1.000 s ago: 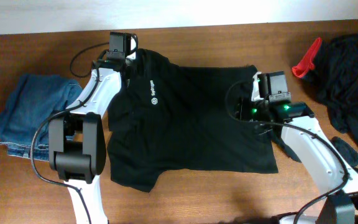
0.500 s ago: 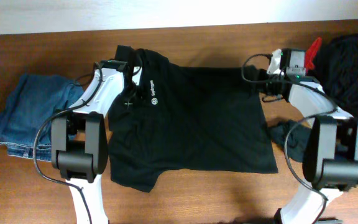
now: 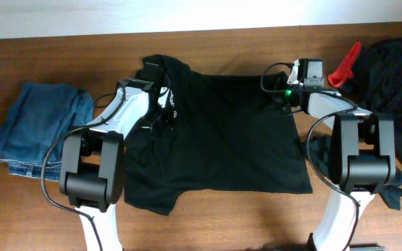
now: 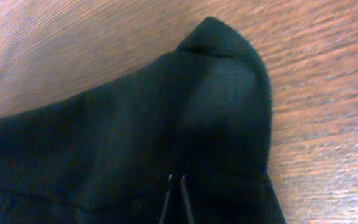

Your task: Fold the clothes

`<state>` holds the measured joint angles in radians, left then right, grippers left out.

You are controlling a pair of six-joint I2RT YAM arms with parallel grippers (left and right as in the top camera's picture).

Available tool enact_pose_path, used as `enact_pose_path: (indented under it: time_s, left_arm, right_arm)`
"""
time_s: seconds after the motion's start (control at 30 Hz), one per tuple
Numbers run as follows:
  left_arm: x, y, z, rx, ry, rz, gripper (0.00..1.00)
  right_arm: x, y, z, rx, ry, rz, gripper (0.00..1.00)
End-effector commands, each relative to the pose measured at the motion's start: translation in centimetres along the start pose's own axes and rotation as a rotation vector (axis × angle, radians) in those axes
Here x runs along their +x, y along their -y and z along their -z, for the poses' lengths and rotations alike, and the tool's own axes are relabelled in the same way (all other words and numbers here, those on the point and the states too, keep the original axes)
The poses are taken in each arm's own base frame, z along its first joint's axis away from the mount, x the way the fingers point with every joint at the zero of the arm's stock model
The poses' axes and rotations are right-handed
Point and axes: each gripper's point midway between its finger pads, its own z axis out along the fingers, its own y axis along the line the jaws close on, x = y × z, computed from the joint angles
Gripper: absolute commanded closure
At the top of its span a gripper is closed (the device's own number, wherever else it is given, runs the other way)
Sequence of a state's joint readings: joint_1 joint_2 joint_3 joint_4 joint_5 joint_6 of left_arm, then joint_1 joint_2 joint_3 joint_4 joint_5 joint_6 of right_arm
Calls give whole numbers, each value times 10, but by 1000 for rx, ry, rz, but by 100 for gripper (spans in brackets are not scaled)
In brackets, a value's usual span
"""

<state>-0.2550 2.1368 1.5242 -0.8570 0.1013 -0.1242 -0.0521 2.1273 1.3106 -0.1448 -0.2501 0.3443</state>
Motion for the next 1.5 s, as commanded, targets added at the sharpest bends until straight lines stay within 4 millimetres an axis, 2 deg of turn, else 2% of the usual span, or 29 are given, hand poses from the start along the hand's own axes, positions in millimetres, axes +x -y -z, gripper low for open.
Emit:
enact_pose_path:
  time_s: [0.0, 0.13, 0.27, 0.43, 0.5, 0.53, 0.6, 0.63, 0.7, 0.8, 0.83, 0.9, 0.97, 1.03, 1.07, 1.1, 1.2, 1.33, 1.43, 1.47]
  left_arm:
    - [59, -8, -37, -20, -211, 25, 99]
    - [64, -8, -36, -23, -233, 28, 99]
    - [64, -8, -36, -24, -233, 28, 99]
    - [65, -9, -36, -30, -236, 28, 99]
    - [66, -13, -36, -53, -238, 34, 99]
    - [66, -15, -35, -62, -240, 33, 99]
    - [65, -17, -35, -77, -235, 29, 99]
    - [62, -19, -33, -88, -226, 27, 99]
    - [53, -20, -28, -97, -202, 26, 98]
    - [31, -15, -9, -87, -140, 23, 96]
    - [17, -12, 9, -80, -86, 19, 94]
    - [0, -9, 35, -82, -9, 13, 91]
    - [-13, -12, 61, -110, 70, 11, 80]
    - [-17, -14, 81, -121, 117, 14, 73]
    - [-13, -14, 95, -121, 127, 16, 71]
    - [-9, -15, 100, -129, 124, 16, 71]
    - [3, -18, 103, -142, 83, 18, 71]
    - [26, -19, 85, -136, 1, 19, 94]
    - [49, -16, 70, -126, -73, 13, 96]
    - [60, -16, 63, -126, -110, 11, 96]
  right_arm:
    - [10, 61, -14, 302, 23, -20, 90]
    - [-6, 102, 3, 485, 88, -40, 91]
    - [-26, 114, 11, 486, 122, -65, 93]
    - [-56, 95, 15, 391, 140, 12, 94]
    - [-69, 87, 19, 373, 153, 19, 90]
    - [-74, 80, 20, 345, 147, 40, 81]
    - [-80, 61, 26, 272, 115, 91, 57]
    - [-82, 54, 31, 249, 102, 105, 50]
    - [-88, 40, 49, 214, 73, 107, 43]
    - [-89, 23, 79, 186, 24, 99, 39]
    - [-86, 12, 97, 160, -11, 92, 39]
    - [-82, -3, 118, 114, -30, 89, 39]
    - [-76, -18, 139, 64, -50, 84, 38]
    - [-67, -25, 154, 45, -80, 77, 37]
    - [-49, -28, 171, 54, -141, 62, 37]
    - [-40, -28, 176, 60, -171, 57, 37]
    - [-9, -34, 191, 75, -283, 45, 36]
    - [29, -55, 196, 74, -419, 103, 37]
    - [52, -67, 198, 104, -491, 166, 36]
    - [66, -70, 202, 147, -535, 204, 36]
